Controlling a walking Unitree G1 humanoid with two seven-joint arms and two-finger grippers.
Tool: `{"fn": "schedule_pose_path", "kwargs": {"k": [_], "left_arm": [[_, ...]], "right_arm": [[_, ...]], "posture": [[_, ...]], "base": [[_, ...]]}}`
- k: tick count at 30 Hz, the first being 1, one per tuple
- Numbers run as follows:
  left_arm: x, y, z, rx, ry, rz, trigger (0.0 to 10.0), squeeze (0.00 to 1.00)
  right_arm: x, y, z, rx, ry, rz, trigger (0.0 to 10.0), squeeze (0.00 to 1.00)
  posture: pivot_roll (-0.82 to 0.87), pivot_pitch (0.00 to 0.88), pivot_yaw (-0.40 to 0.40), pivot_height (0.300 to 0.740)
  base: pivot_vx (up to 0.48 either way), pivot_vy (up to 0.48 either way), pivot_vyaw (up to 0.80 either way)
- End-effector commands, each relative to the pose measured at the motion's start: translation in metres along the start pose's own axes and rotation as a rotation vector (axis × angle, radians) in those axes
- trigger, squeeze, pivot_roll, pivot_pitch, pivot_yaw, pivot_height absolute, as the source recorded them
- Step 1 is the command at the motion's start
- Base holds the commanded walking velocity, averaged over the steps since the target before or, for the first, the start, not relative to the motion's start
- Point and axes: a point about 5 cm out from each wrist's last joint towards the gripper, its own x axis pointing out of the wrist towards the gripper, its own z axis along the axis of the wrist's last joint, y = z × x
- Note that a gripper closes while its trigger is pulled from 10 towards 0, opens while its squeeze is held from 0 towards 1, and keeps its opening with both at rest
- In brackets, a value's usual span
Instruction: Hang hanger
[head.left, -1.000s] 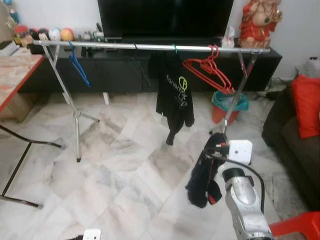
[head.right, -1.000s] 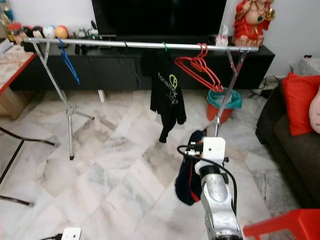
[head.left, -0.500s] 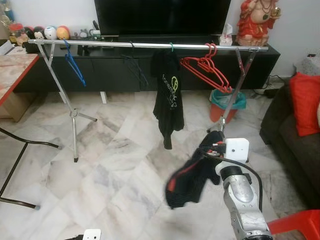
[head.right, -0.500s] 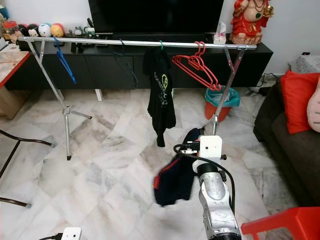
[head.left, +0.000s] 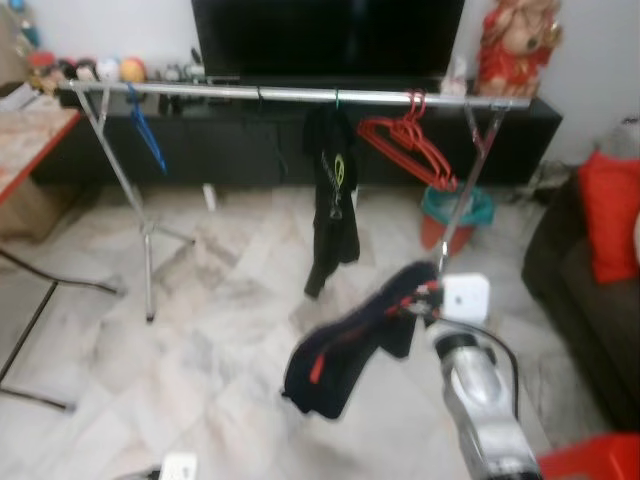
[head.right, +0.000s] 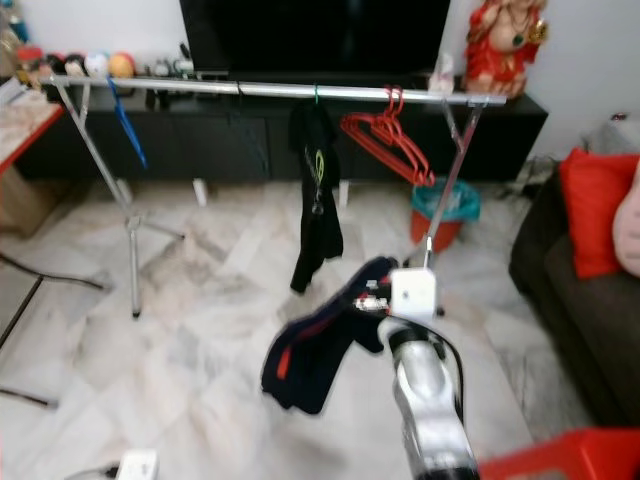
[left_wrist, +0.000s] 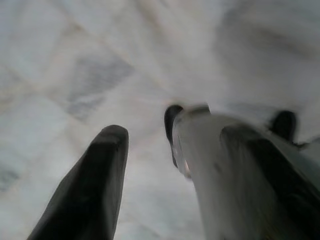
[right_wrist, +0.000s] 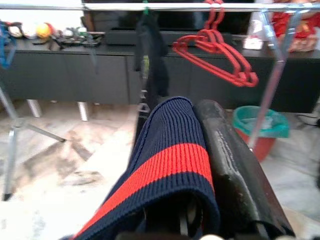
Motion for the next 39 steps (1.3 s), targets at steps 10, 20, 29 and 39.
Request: {"fn": "schedule_pose_path", "kwargs": {"k": [10,20,29,39], "left_arm": [[-0.001,0.004,-0.003,0.026,-0.001,0.023,10.0,0.00],[-0.003,0.022,0.036,0.036,-0.288,0.102,10.0,0.00],[-0.050,0.058,0.142,0.101,-0.879,0.159,10.0,0.00],[-0.102,0.011,0.182,0.079,-1.112,-0.016,10.0,0.00]], "right_arm": [[0.004,0.005,0.010,0.014,-0.037,0.024,10.0,0.00],[0.001,-0.004,0.005,0.016,-0.021,0.013,10.0,0.00],[-0.003,-0.012,0.002,0.021,-0.011,-0.005,10.0,0.00],[-0.022,-0.005,0.002,0.078,-0.026,-0.029,10.0,0.00]], "posture": [[-0.04,0.000,-0.019,0.740],[-0.03,0.000,-0.024,0.740],[-0.01,0.000,-0.028,0.740],[0.01,0.000,-0.002,0.740]], "base": [[0.000,-0.278,0.00],[0.000,0.000,0.00],[0.000,0.000,0.00],[0.000,0.000,0.00]]}}
